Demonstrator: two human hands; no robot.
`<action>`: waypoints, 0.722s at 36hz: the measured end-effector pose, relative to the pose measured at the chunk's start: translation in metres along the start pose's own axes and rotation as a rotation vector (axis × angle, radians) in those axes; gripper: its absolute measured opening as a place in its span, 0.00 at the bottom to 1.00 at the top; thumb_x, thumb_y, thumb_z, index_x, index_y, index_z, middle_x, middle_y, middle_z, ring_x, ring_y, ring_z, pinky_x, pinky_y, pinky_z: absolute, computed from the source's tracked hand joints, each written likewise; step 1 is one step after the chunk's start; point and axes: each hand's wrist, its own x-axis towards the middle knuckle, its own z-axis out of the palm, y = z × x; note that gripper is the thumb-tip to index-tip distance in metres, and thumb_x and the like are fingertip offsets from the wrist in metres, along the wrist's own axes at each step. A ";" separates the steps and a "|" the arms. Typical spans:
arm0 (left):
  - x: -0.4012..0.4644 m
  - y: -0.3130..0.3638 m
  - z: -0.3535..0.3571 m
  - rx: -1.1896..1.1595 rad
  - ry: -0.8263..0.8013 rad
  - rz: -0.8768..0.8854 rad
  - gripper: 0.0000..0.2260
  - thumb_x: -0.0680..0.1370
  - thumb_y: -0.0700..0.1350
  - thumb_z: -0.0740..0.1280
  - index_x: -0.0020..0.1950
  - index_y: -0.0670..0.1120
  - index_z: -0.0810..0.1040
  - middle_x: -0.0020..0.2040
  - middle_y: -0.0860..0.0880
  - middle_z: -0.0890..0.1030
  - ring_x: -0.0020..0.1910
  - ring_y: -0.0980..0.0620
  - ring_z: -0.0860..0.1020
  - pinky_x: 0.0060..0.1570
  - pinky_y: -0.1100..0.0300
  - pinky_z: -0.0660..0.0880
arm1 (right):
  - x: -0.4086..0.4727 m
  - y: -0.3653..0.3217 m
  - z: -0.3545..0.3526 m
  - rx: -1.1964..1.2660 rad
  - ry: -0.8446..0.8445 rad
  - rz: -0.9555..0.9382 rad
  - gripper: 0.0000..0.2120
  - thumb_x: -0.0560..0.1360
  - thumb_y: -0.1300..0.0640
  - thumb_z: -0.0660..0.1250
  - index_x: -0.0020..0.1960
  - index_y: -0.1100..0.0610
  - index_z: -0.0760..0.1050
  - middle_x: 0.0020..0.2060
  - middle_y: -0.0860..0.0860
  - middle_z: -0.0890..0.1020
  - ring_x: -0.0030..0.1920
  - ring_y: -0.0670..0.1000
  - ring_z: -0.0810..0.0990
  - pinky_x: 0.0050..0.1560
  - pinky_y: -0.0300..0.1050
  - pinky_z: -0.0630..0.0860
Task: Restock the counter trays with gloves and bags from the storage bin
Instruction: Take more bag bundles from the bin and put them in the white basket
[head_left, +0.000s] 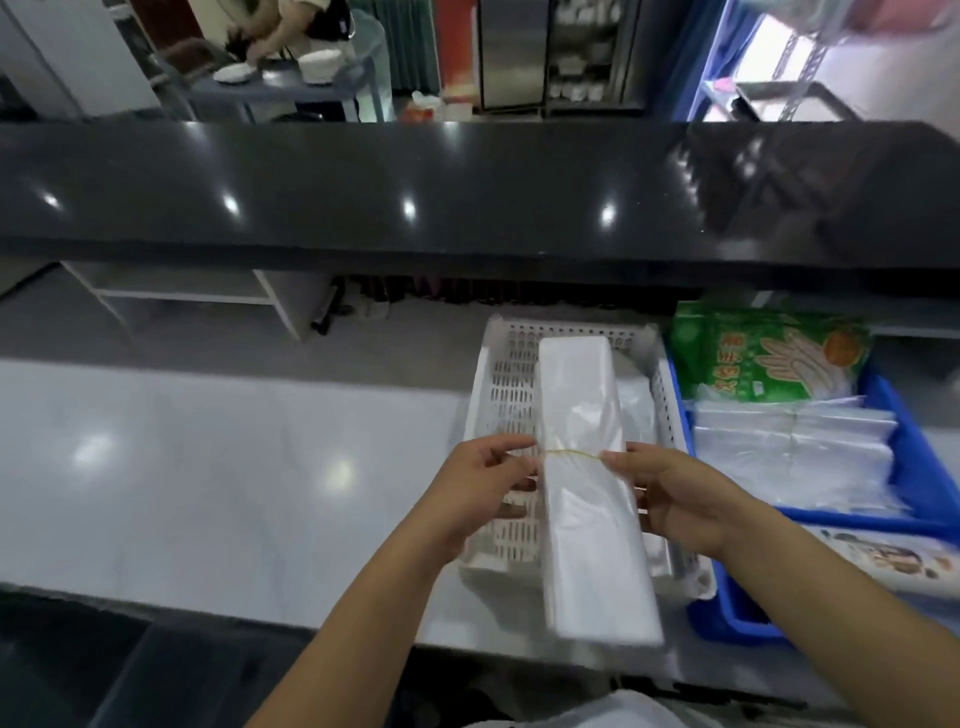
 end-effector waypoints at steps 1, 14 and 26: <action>0.007 -0.001 -0.007 0.053 0.051 0.020 0.10 0.79 0.44 0.68 0.59 0.52 0.82 0.52 0.48 0.85 0.50 0.49 0.84 0.44 0.56 0.83 | 0.005 -0.002 0.001 0.012 0.037 0.012 0.14 0.73 0.60 0.70 0.59 0.59 0.78 0.38 0.52 0.85 0.33 0.49 0.83 0.32 0.44 0.80; 0.044 -0.034 -0.063 -0.038 0.080 -0.054 0.20 0.79 0.40 0.66 0.67 0.58 0.75 0.63 0.54 0.79 0.57 0.55 0.80 0.49 0.50 0.83 | 0.066 -0.027 0.050 -0.105 0.115 -0.096 0.10 0.73 0.60 0.72 0.54 0.56 0.82 0.43 0.52 0.86 0.39 0.51 0.83 0.37 0.46 0.81; 0.046 -0.033 -0.080 -0.055 -0.054 -0.084 0.23 0.77 0.38 0.69 0.67 0.61 0.75 0.62 0.55 0.79 0.55 0.53 0.82 0.44 0.50 0.84 | 0.096 0.006 0.066 -0.451 0.474 -0.104 0.29 0.68 0.57 0.78 0.67 0.55 0.73 0.53 0.55 0.80 0.37 0.51 0.78 0.32 0.40 0.70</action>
